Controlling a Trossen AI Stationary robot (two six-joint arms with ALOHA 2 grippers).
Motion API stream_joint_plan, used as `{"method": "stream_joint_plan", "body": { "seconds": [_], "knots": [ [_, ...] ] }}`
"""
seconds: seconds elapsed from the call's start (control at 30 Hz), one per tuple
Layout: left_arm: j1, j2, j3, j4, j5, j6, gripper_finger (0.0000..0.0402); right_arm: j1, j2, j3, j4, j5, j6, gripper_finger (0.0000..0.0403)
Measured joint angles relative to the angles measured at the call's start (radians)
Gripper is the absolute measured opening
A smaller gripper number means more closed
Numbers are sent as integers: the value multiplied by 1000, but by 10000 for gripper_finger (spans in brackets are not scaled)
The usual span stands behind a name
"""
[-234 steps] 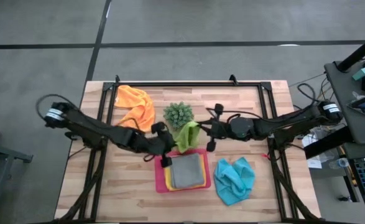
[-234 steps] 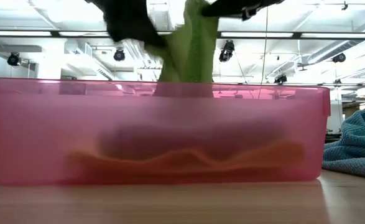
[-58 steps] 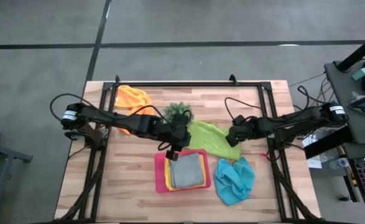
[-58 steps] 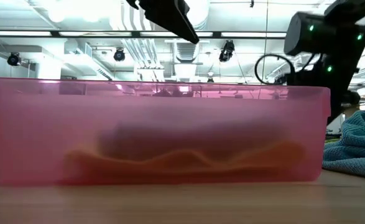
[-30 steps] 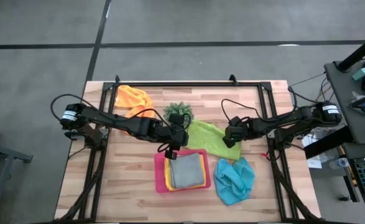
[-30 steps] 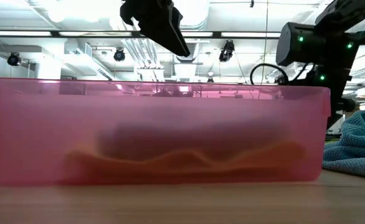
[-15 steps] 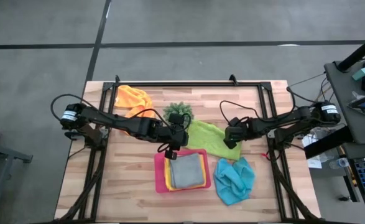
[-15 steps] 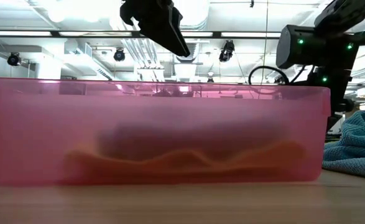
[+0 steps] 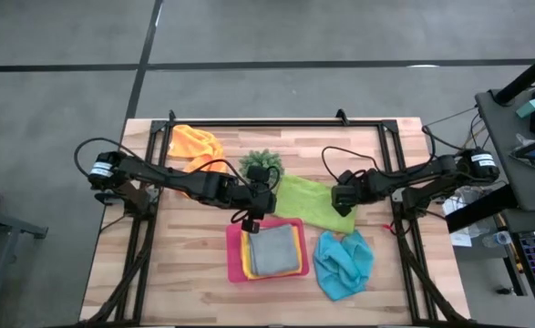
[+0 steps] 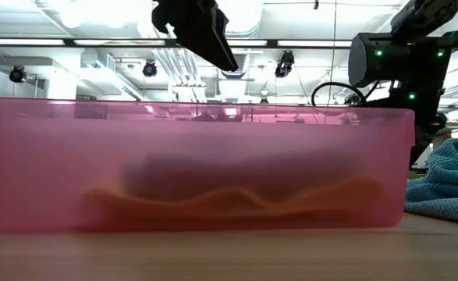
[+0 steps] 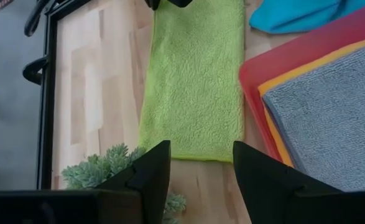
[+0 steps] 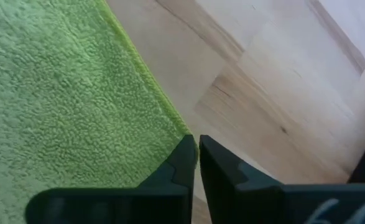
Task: Fold microfiber towels
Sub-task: Fold the green microfiber cloth
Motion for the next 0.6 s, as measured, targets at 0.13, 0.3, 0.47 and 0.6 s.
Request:
{"method": "stream_joint_plan", "body": {
  "seconds": [0.13,0.3,0.47,0.6],
  "knots": [
    [0,0,0,0,-3,0,159,-17,0,0,-17,0,-16,60],
    [0,0,0,0,-3,0,159,-48,0,0,-52,0,-46,116],
    [0,0,0,0,-3,0,159,-73,-13,20,-155,2,-49,142],
    [0,0,0,0,-3,0,159,-71,-47,57,-173,0,-55,145]
  ]
}}
